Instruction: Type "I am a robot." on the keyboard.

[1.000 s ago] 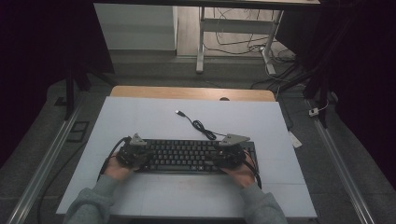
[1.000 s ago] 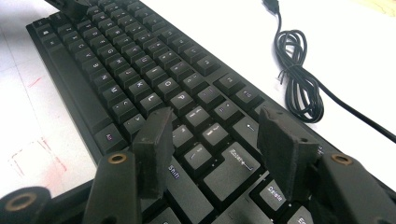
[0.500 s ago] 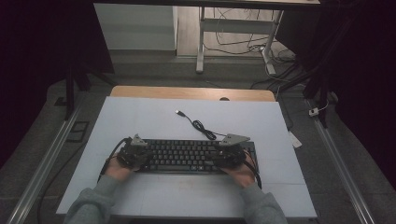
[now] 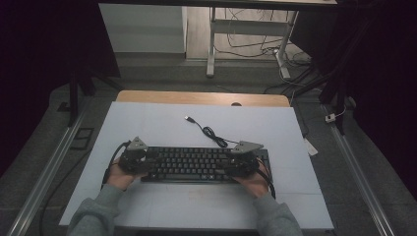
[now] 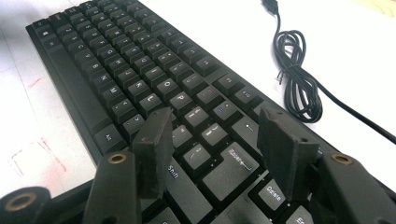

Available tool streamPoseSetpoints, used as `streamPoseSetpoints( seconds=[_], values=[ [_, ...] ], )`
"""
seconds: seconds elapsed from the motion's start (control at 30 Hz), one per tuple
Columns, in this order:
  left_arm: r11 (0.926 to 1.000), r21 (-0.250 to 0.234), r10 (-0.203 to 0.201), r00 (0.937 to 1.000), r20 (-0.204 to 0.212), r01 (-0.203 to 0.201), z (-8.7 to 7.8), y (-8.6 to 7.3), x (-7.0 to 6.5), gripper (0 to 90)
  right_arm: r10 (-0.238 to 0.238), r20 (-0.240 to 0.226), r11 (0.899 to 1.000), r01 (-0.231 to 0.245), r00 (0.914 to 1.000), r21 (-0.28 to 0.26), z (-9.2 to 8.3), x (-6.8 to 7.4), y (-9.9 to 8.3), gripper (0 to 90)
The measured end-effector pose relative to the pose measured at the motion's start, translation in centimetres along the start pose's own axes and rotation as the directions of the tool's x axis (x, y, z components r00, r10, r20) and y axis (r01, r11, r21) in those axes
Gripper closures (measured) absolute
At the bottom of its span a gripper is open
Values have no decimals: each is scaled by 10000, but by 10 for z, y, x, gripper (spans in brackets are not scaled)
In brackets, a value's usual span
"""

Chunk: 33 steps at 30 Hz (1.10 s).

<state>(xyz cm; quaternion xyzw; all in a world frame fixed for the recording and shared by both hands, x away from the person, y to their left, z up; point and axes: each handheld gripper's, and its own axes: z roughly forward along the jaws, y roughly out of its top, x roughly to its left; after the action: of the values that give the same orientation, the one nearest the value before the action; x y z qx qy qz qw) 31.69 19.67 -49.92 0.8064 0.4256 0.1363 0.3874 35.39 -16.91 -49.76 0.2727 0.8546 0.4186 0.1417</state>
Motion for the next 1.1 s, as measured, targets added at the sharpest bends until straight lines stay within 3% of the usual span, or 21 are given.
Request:
streamPoseSetpoints(
  seconds=[0.17,0.33,1.1],
  values=[
    [9998,-37,-180,9998,61,180,-1,0,1,436,-4,5,10000,4,10000,-2,0,0,0,456],
    [9996,-110,-245,9996,159,247,-2,1,1,366,-13,22,10000,13,10000,-10,0,0,0,456],
    [9983,-540,-161,9944,1047,219,-11,11,-12,269,12,41,9999,-11,10000,-100,-2,-2,-1,454]
  ],
)
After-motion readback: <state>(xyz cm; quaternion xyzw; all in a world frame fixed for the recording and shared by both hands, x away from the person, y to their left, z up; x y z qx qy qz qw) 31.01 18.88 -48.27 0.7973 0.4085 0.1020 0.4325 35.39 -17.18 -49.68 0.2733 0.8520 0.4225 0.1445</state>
